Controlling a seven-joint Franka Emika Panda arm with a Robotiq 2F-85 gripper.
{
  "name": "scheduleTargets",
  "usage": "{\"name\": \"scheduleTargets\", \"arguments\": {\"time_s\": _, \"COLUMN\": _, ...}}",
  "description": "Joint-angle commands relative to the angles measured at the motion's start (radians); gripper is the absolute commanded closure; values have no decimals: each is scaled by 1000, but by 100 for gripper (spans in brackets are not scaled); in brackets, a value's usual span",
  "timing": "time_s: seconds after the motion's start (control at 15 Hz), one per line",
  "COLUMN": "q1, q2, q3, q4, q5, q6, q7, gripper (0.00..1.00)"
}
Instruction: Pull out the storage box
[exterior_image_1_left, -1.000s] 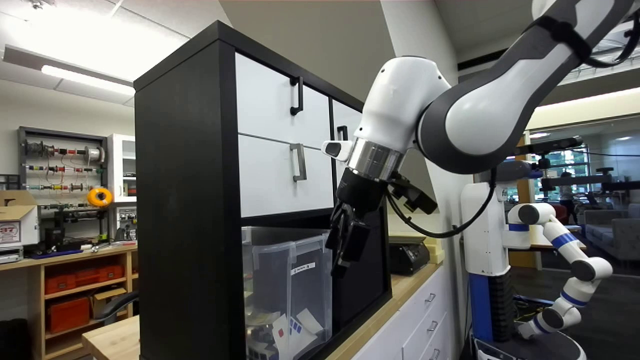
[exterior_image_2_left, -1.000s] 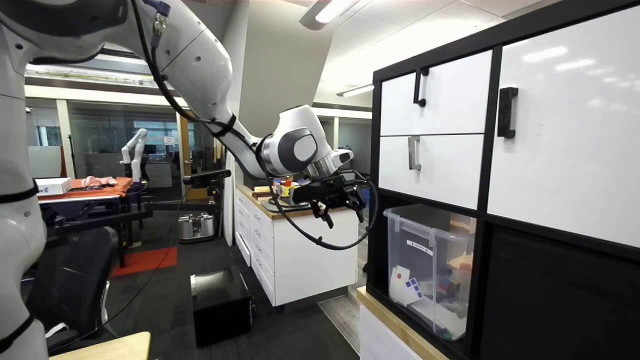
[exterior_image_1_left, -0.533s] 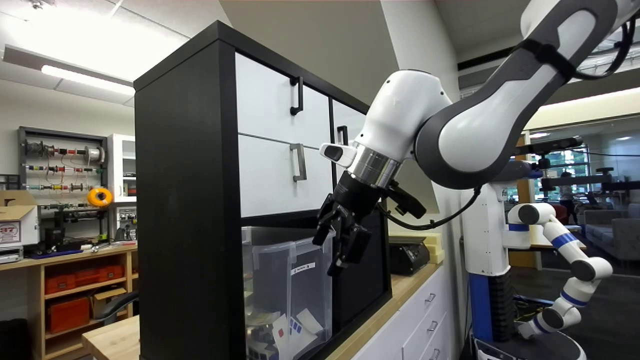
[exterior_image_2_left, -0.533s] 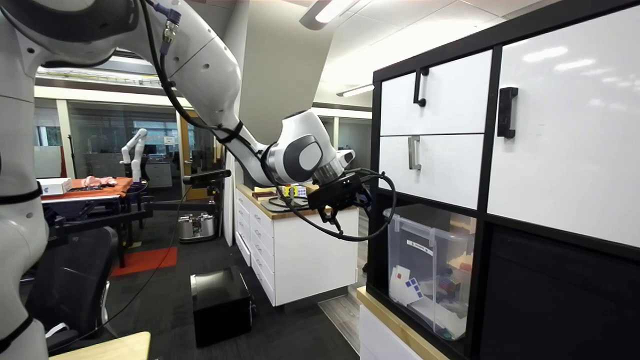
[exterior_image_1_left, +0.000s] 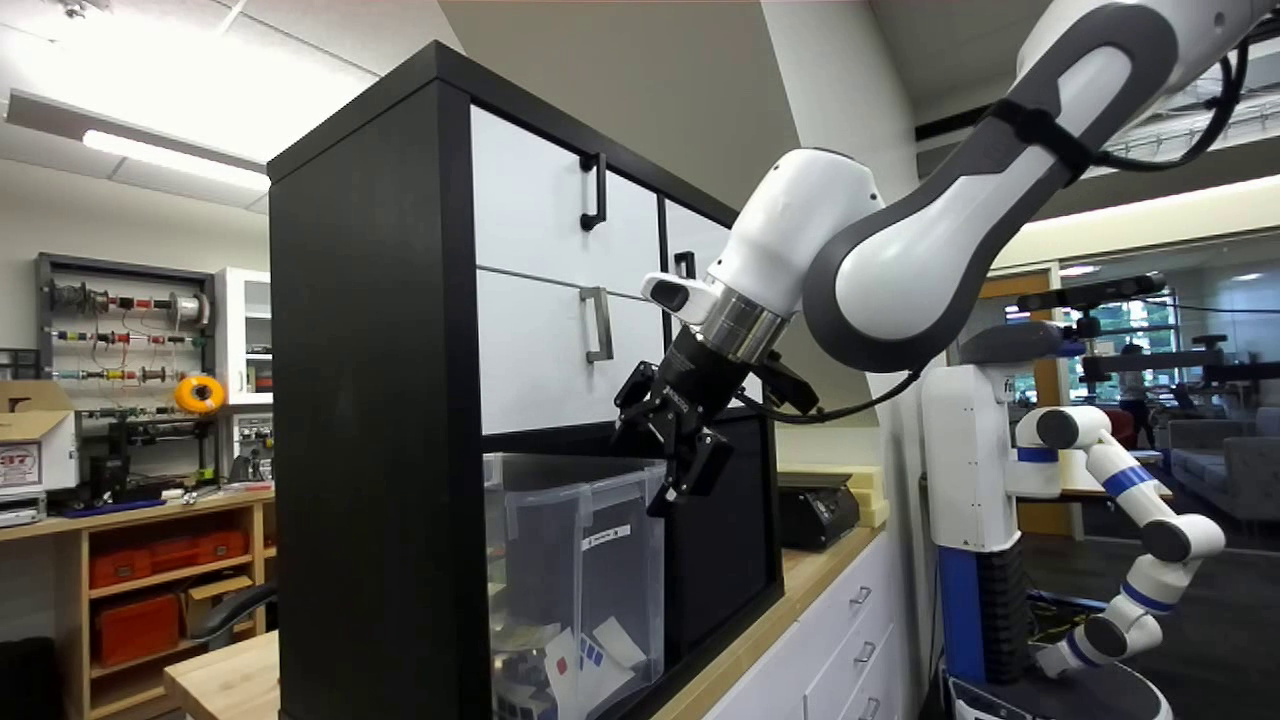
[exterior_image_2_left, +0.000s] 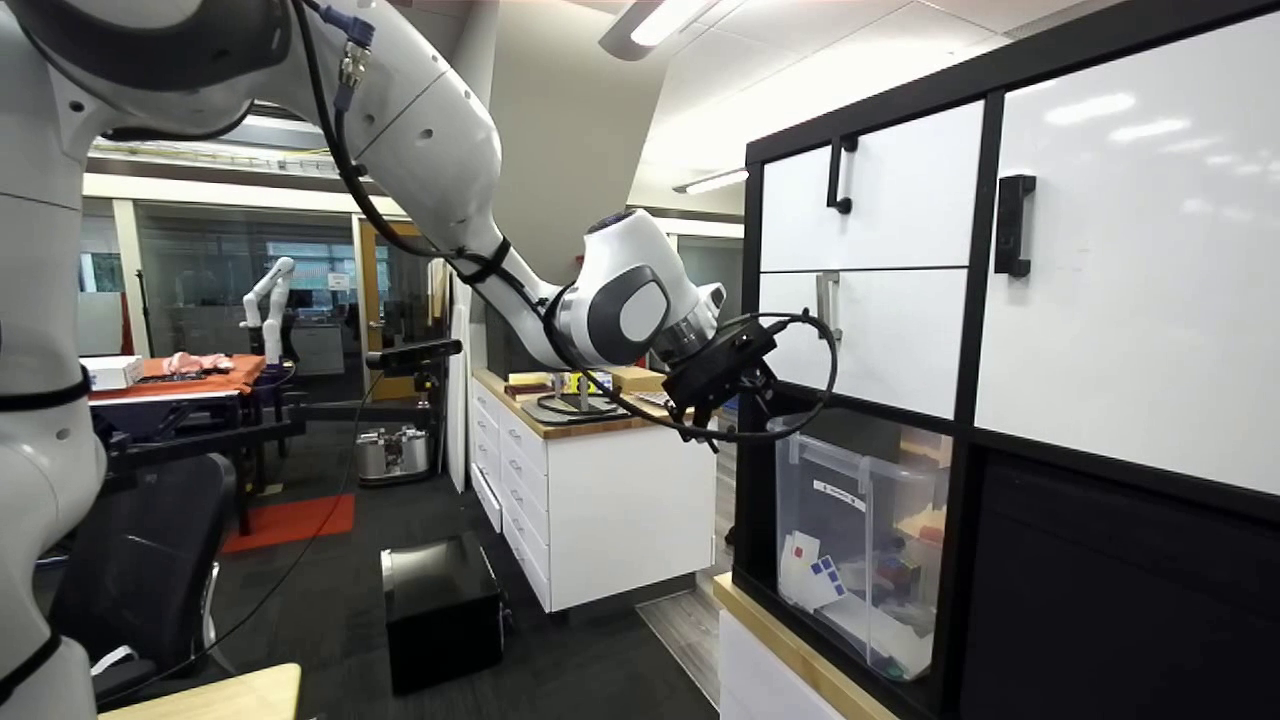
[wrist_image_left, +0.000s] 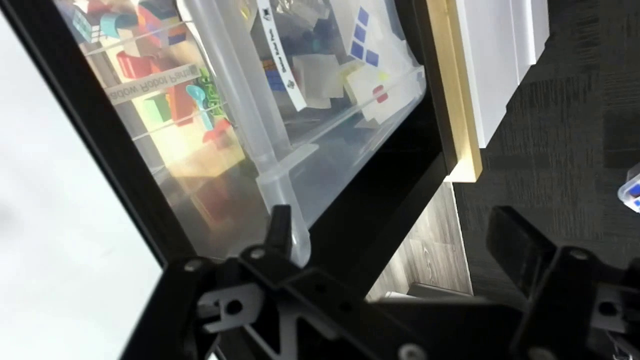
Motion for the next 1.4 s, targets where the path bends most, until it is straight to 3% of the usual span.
{"name": "scheduleTargets", "arguments": {"time_s": 0.0, "q1": -17, "q2": 52, "q3": -10, "q4": 41, "q5": -22, "q6": 63, "q7": -55, "gripper": 0}}
{"name": "scheduleTargets", "arguments": {"time_s": 0.67, "q1": 4, "q2": 199, "q3": -46, "q4": 136, "q5": -142, "q6": 184, "q7": -34, "gripper": 0}}
{"name": "scheduleTargets", "arguments": {"time_s": 1.33, "q1": 12, "q2": 284, "q3": -55, "q4": 247, "q5": -226, "q6": 191, "q7": -38, "gripper": 0}}
